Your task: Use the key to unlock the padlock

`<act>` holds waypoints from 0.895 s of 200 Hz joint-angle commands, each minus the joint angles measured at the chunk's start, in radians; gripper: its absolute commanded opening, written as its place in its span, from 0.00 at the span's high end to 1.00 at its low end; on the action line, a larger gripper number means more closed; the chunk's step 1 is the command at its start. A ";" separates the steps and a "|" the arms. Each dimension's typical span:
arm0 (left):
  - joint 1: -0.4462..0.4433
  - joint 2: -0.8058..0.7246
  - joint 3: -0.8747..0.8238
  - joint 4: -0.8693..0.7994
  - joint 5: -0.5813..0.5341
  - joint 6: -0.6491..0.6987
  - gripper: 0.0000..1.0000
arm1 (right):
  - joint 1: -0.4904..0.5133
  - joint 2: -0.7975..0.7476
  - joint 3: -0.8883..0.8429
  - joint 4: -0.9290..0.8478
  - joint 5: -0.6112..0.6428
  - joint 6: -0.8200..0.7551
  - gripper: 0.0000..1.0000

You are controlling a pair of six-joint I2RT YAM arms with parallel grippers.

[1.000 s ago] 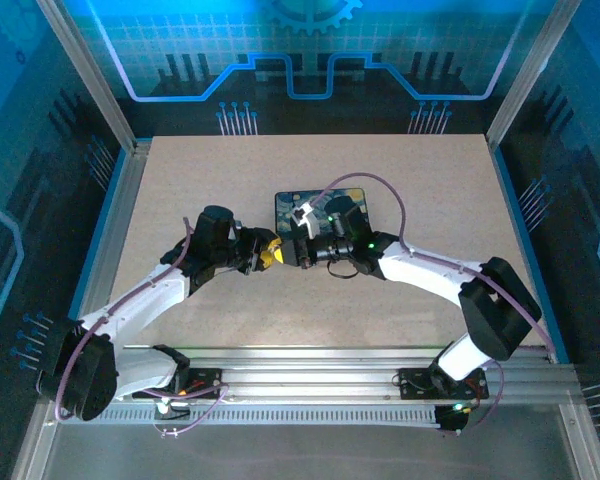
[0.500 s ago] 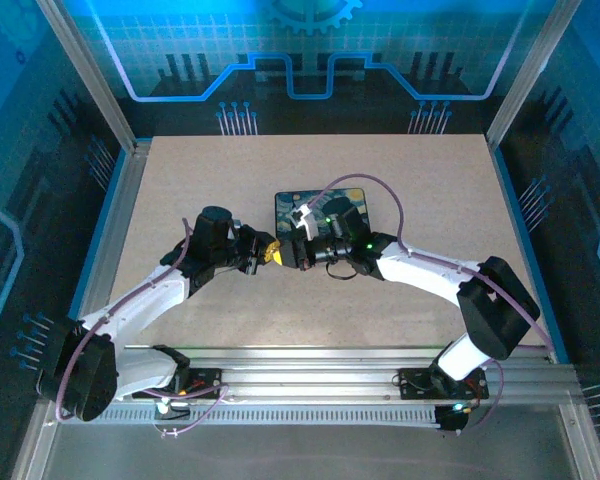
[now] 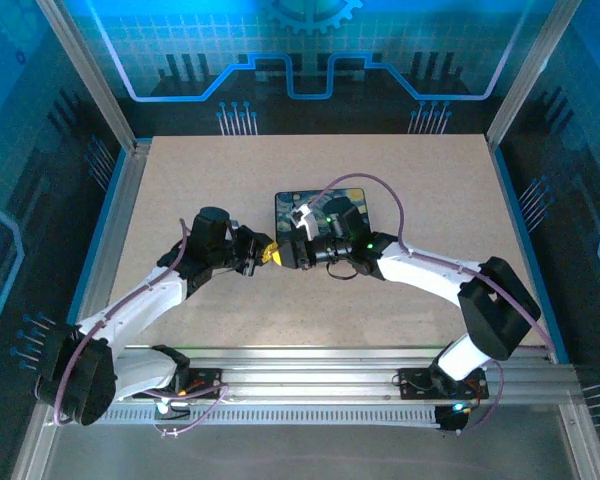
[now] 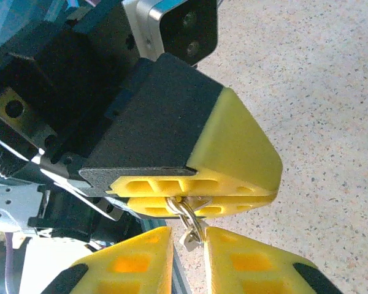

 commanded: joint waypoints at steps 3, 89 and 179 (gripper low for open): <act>0.007 -0.018 -0.002 -0.045 0.005 0.047 1.00 | -0.015 -0.031 -0.017 -0.011 0.015 -0.007 0.74; 0.008 0.013 0.032 -0.041 0.032 0.069 1.00 | 0.011 -0.003 0.049 -0.089 0.027 -0.072 0.55; 0.001 0.031 0.056 -0.046 0.043 0.077 1.00 | 0.040 0.067 0.130 -0.146 0.037 -0.106 0.59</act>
